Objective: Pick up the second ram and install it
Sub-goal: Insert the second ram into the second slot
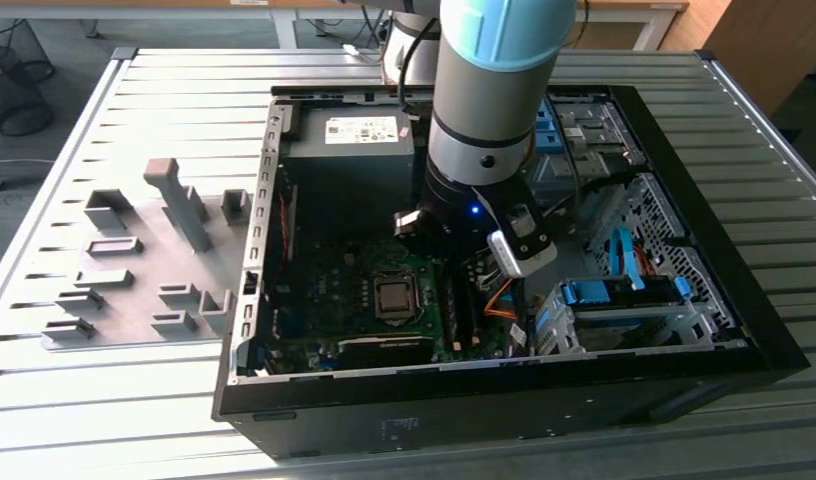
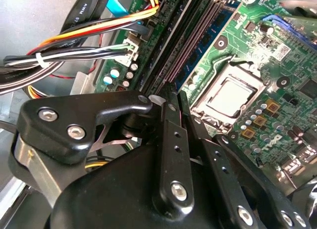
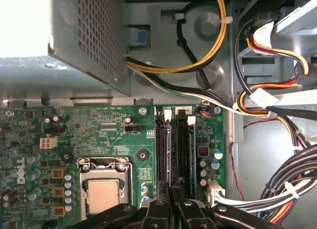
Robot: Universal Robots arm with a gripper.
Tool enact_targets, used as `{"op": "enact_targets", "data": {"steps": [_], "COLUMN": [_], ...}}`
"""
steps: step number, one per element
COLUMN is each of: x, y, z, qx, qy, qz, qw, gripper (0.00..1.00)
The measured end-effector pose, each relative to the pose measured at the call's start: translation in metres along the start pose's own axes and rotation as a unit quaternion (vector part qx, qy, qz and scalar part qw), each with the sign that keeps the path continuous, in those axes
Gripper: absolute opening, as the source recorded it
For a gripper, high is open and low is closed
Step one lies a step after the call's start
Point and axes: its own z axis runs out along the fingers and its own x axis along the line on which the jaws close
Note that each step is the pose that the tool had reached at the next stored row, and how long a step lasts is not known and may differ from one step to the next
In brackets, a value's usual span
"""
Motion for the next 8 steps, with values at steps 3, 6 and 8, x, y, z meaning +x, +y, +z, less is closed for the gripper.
{"op": "enact_targets", "data": {"steps": [3, 6, 8], "x": [-0.0001, -0.0007, -0.0007], "y": [0.0000, 0.0000, 0.0000], "z": [0.0006, 0.0013, 0.0019], "qx": [0.0000, 0.0000, 0.0000], "qy": [0.0000, 0.0000, 0.0001], "qz": [-0.002, -0.004, -0.005], "qw": [1.0000, 1.0000, 1.0000], "gripper": [0.14, 0.14, 0.14]}}
